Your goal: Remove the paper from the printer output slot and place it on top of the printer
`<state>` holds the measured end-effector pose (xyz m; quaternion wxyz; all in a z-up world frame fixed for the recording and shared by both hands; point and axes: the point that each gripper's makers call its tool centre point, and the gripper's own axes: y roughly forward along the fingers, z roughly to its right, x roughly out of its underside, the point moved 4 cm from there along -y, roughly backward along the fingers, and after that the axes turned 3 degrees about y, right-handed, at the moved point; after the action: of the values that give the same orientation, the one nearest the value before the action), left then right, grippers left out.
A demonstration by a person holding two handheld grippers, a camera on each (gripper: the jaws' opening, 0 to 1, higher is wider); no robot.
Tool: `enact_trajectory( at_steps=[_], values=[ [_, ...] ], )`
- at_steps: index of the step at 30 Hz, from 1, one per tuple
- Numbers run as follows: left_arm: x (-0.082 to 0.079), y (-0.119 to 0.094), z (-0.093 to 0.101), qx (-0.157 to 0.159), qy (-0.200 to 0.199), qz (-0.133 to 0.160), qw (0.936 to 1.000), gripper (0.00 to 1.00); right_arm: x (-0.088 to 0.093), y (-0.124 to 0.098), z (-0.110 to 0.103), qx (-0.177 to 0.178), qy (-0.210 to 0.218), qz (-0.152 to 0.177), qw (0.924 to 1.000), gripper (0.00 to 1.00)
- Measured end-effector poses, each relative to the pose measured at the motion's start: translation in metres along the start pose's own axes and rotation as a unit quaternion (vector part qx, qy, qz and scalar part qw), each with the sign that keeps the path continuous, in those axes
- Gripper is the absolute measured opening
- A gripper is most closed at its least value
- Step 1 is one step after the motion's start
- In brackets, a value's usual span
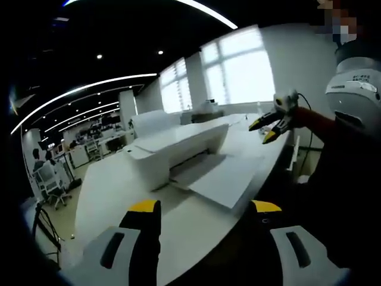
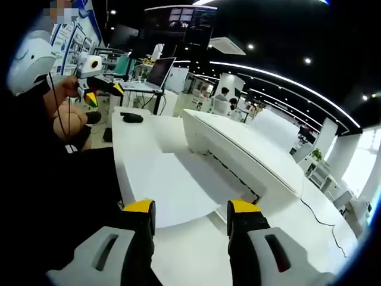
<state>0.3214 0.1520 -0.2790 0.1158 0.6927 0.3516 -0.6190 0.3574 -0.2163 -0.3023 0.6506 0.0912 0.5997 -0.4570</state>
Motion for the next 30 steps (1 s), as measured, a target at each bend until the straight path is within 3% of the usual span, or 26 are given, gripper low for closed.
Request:
enact_trajectory(
  at_steps=[12, 30],
  values=[
    [-0.0036, 0.0075, -0.0011, 0.011, 0.002, 0.003, 0.9999, 0.63, -0.0008, -0.0042, 0.0030, 0.005, -0.005, -0.008, 0.9999, 0.44],
    [-0.0002, 0.0051, -0.0032, 0.002, -0.003, 0.002, 1.0000, 0.64, 0.0018, 0.0023, 0.0013, -0.001, -0.002, -0.013, 0.9999, 0.45]
  ],
)
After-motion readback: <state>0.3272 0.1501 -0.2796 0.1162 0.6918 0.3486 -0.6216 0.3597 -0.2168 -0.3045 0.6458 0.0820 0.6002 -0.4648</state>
